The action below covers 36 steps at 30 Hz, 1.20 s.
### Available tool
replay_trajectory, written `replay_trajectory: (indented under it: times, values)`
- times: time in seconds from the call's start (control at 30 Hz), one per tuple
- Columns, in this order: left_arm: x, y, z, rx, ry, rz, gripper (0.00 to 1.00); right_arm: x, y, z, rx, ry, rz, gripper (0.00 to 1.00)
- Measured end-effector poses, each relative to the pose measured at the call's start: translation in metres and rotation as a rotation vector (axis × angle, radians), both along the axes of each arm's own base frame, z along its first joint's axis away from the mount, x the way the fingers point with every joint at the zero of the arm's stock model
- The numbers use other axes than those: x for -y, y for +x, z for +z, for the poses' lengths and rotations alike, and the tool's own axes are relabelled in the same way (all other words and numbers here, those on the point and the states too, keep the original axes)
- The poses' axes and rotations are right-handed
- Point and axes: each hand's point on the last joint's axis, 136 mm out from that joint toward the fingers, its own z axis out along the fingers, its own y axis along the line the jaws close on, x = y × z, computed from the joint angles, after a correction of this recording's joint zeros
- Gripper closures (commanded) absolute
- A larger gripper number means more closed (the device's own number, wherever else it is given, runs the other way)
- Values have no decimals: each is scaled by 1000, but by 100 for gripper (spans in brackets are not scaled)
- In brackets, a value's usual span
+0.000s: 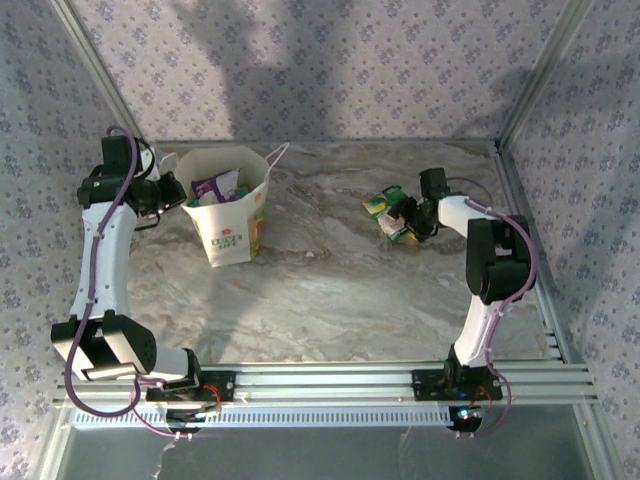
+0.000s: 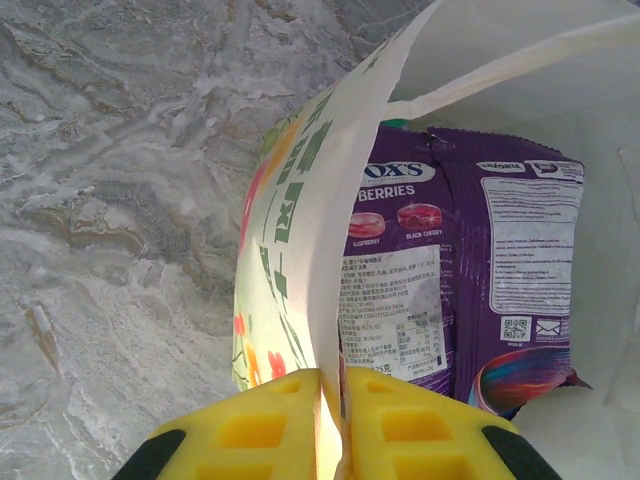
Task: Place the snacks into the paper bag
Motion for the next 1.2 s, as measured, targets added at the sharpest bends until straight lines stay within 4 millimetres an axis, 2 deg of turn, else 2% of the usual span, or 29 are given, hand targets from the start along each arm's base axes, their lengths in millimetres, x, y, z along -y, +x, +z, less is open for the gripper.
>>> replay_trajectory:
  times: [0.27, 0.4, 0.6, 0.9, 1.2]
  values:
    - [-1, 0, 0, -1, 6, 4, 84, 0, 3, -3, -32, 10, -13, 34]
    - [-1, 0, 0, -1, 6, 4, 84, 2, 2, -6, -59, 13, -22, 43]
    - [-1, 0, 0, -1, 6, 4, 84, 3, 3, -8, -89, 10, -22, 50]
    - [-1, 0, 0, -1, 6, 4, 84, -2, 18, -8, -50, 9, 22, 69]
    - [-1, 0, 0, -1, 6, 4, 84, -2, 17, -8, -43, -4, 41, 79]
